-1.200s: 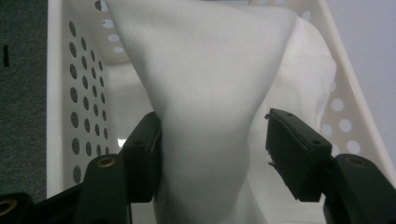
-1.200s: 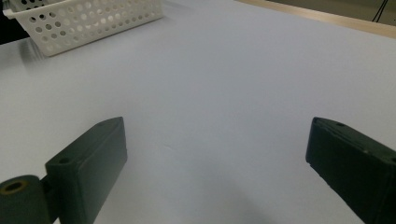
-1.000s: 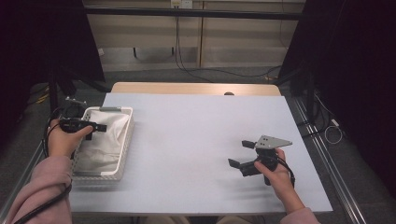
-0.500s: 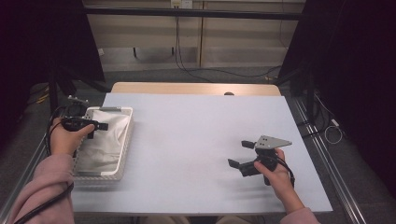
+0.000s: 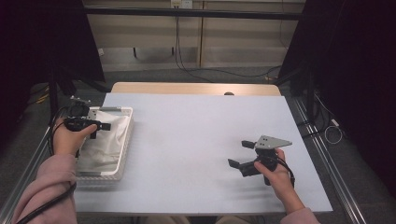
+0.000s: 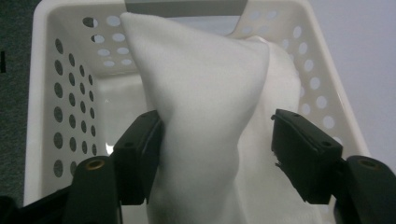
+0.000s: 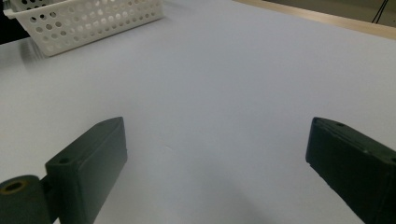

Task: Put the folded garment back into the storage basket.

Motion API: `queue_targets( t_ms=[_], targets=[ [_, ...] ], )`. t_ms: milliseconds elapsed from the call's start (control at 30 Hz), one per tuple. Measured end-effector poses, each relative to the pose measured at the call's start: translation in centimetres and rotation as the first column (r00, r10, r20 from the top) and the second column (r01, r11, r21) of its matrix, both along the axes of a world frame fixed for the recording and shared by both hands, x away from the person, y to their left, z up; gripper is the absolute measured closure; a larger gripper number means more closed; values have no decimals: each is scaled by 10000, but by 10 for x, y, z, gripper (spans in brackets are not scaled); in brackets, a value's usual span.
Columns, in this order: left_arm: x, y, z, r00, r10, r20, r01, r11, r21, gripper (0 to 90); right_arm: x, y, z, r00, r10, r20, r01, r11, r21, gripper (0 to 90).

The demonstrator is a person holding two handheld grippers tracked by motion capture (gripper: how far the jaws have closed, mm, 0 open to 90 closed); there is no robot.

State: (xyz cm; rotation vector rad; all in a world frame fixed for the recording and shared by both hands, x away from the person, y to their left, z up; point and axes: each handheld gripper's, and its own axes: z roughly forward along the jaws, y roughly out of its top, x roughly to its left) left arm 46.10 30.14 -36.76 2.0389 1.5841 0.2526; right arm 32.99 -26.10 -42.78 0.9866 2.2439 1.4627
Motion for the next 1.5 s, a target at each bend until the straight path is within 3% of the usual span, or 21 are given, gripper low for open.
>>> queue_targets(
  t_ms=[33, 67, 167, 267, 367, 400, 500, 533, 567, 667, 700, 733, 767, 1200, 1233, 1267, 1300, 1367, 1400, 1433, 1500],
  targets=[
    [0, 1, 0, 9998, -5, 187, 1, 9998, 175, 321, 0, 0, 0, 10000, 0, -3, 0, 10000, 21, 52],
    [0, -1, 1, 9989, 423, 215, -416, 9986, -318, 313, 0, -1, 0, 10000, -10, -6, 10, 10000, 32, 52],
    [1, 0, 2, 9986, 518, 138, -510, 9973, -531, 286, 0, -1, 0, 10000, -16, -17, 16, 10000, 41, 52],
    [2, 1, 5, 9988, 472, 156, -464, 9977, -497, 265, -1, -2, 0, 10000, -52, 40, 52, 10000, 2, 52],
    [2, 4, 10, 10000, 32, -71, -32, 9999, -129, 251, -2, -3, 0, 10000, -70, 21, 70, 10000, 47, 52],
    [2, 0, 10, 9981, 576, 230, -563, 9970, -526, 249, -2, -3, 0, 10000, -77, 31, 77, 10000, 24, 52],
    [3, 1, 15, 9981, 524, 317, -505, 9970, -582, 241, -2, -3, 0, 10000, -88, 45, 88, 10000, 0, 52],
    [3, 5, 18, 9999, 30, 165, -27, 9999, -158, 241, -2, -4, 0, 10000, -90, 37, 90, 10000, 7, 52],
    [3, 0, 19, 9984, 468, 312, -449, 9973, -585, 240, -2, -4, 0, 9999, -92, 40, 92, 10000, 6, 52],
    [3, -2, 22, 9987, 340, 370, -316, 9975, -626, 236, -2, -3, 1, 10000, -90, 42, 90, 10000, 14, 52],
    [3, 0, 24, 9997, -34, 243, 41, 9996, -276, 234, -2, -3, 0, 10000, -86, 38, 86, 10000, 17, 52],
    [3, -4, 23, 9987, 300, 417, -273, 9976, -629, 233, -2, -3, 0, 10000, -82, 42, 82, 10000, 9, 52],
    [3, -4, 24, 9991, 243, 345, -217, 9971, -730, 232, -2, -2, 1, 10000, -64, 25, 64, 10000, 36, 52],
    [-1, -9, 24, 9988, -13, 483, 62, 9947, -1025, 204, -2, -3, 0, 10000, -54, -32, 54, 10000, -3, 52],
    [0, -7, 26, 9979, -492, 412, 518, 9966, -648, 203, -2, -3, 0, 10000, -60, -3, 60, 10000, 7, 52],
    [0, -6, 26, 9970, -669, 402, 691, 9960, -574, 203, -3, -3, 0, 10000, -93, -4, 93, 10000, 25, 52],
    [-1, -12, 25, 9982, -143, 575, 204, 9941, -1067, 203, -3, -3, 0, 10000, -93, 22, 93, 10000, 9, 52],
    [-2, -15, 27, 9976, -267, 638, 337, 9933, -1109, 199, -3, -4, 0, 10000, -76, 27, 76, 10000, 5, 52],
    [-2, -12, 29, 9960, -820, 360, 845, 9934, -771, 200, -4, -5, 0, 10000, -88, 27, 88, 10000, -7, 52],
    [-3, -17, 28, 9974, -432, 569, 496, 9919, -1165, 199, -4, -5, 0, 9999, -109, 3, 109, 9999, 22, 52],
    [-5, -19, 28, 9968, -429, 667, 516, 9895, -1347, 198, -4, -6, 1, 9999, -125, 14, 125, 9999, 48, 52]
  ],
)
